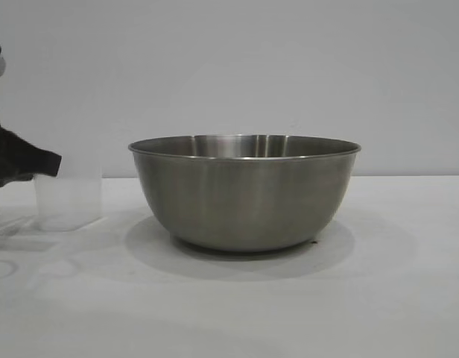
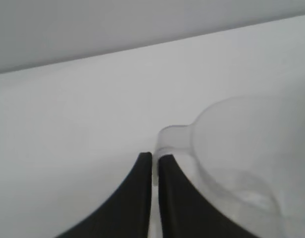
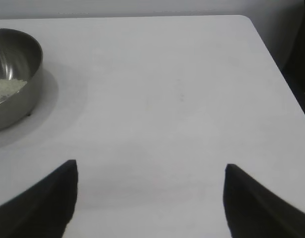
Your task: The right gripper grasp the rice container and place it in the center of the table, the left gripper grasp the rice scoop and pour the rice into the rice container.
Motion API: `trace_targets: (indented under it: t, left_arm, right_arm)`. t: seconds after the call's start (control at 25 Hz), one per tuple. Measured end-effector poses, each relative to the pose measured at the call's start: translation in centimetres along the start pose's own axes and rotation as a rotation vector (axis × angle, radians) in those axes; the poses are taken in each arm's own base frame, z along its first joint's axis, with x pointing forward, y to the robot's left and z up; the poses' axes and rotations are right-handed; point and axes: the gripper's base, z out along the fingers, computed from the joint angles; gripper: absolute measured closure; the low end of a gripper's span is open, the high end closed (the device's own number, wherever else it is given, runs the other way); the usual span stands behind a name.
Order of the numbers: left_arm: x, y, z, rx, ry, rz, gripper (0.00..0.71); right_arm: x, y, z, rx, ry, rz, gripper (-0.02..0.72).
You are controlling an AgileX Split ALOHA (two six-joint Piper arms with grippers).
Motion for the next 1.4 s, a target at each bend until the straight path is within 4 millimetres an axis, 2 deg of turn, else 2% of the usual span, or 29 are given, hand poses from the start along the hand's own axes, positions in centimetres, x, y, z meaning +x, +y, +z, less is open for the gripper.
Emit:
trace_targets:
  t: [0.2,0.24,0.28,0.32,0.6,0.68,0.88,1.08,1.12,1.4]
  left_arm:
    - [0.5,-0.1,-0.5,0.016,0.014,0.0,0.71]
    - [0.6,-0.1,-0.6,0.02,0.021,0.003,0.66]
    - [0.8,-0.1,-0.9,0.022,0.032,0.005,0.66]
    - [1.0,-0.1,-1.1,0.024,0.042,0.005,0.598]
    - [3.2,0.3,-3.8,0.021,0.155,-0.054,0.287]
    - [3.4,0.4,-4.7,0.025,0.175,-0.063,0.228]
    - [2.3,0.1,-7.0,0.092,0.152,-0.051,0.239]
    - [-0.2,0.0,-8.6,0.143,0.056,-0.042,0.239]
    - [-0.6,0.0,-8.8,0.145,0.051,-0.042,0.218]
    - [-2.5,0.2,-11.0,0.16,0.14,-0.059,0.218]
  right_arm:
    - [0.0,0.0,0.0,0.0,0.0,0.0,0.183]
    - [0.0,0.0,0.0,0.0,0.0,0.0,0.183]
    - [0.0,0.0,0.0,0.0,0.0,0.0,0.183]
    - [0.0,0.0,0.0,0.0,0.0,0.0,0.183]
    - [0.0,0.0,0.0,0.0,0.0,0.0,0.183]
    - [0.0,0.0,0.0,0.0,0.0,0.0,0.183]
    - [0.0,0.0,0.0,0.0,0.0,0.0,0.183]
    - [0.0,0.0,0.0,0.0,0.0,0.0,0.183]
    - [0.0,0.0,0.0,0.0,0.0,0.0,0.183]
    - [0.0,0.0,0.0,0.0,0.0,0.0,0.183]
